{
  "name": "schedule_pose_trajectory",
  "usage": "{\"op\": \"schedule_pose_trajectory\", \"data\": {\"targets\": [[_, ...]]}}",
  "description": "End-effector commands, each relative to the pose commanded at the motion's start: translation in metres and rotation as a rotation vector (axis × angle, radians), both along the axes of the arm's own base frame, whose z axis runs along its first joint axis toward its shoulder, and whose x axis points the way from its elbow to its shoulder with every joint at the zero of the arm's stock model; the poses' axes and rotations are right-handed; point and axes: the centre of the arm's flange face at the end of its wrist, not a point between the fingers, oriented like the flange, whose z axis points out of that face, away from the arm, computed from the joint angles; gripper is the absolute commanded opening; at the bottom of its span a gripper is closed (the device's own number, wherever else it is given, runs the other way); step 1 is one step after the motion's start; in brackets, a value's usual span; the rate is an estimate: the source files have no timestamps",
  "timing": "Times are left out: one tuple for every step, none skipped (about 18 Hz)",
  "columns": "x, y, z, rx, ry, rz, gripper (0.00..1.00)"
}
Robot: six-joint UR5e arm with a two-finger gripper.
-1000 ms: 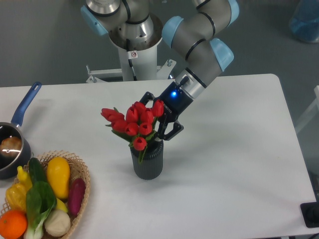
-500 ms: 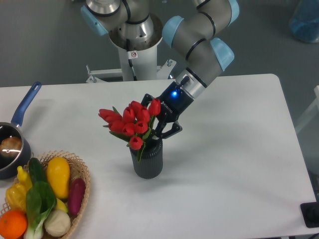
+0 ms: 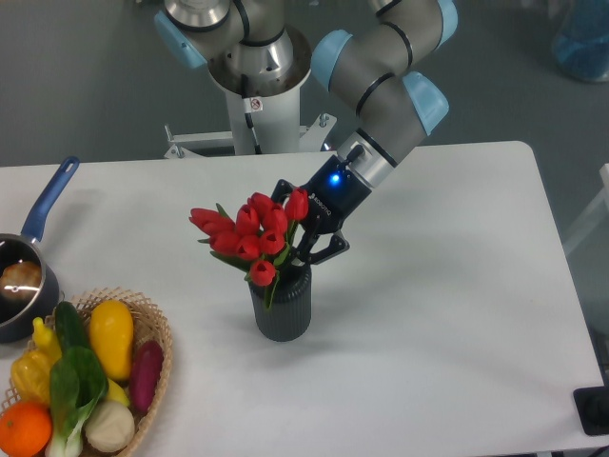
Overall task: Pick up the flowers from the vase
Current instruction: 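Close the gripper around the tulip stems below the blooms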
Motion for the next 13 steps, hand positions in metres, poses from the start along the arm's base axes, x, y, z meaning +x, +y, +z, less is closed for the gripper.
{"op": "schedule_pose_trajectory", "data": {"targets": [[-0.001, -0.001, 0.000, 0.001, 0.001, 0.002, 0.49], [-0.001, 0.000, 0.002, 0.004, 0.002, 0.002, 0.49], [-0.001, -0.001, 0.002, 0.005, 0.001, 0.004, 0.49], [-0.002, -0.001, 0.003, 0.008, 0.002, 0.006, 0.49], [-0.003, -0.002, 0.004, 0.008, 0.003, 0.009, 0.49], [-0.003, -0.002, 0.006, 0.010, 0.007, 0.009, 0.49], [-0.003, -0.003, 0.008, 0.011, 0.009, 0.010, 0.49], [-0.003, -0.003, 0.008, 0.011, 0.009, 0.010, 0.49], [-0.003, -0.003, 0.008, 0.012, 0.008, 0.010, 0.49], [-0.003, -0.004, 0.009, 0.014, 0.009, 0.013, 0.48], [-0.002, -0.004, 0.012, 0.016, 0.013, 0.013, 0.47], [-0.003, -0.005, 0.013, 0.018, 0.014, 0.014, 0.46], [-0.002, -0.005, 0.013, 0.018, 0.014, 0.015, 0.43]]}}
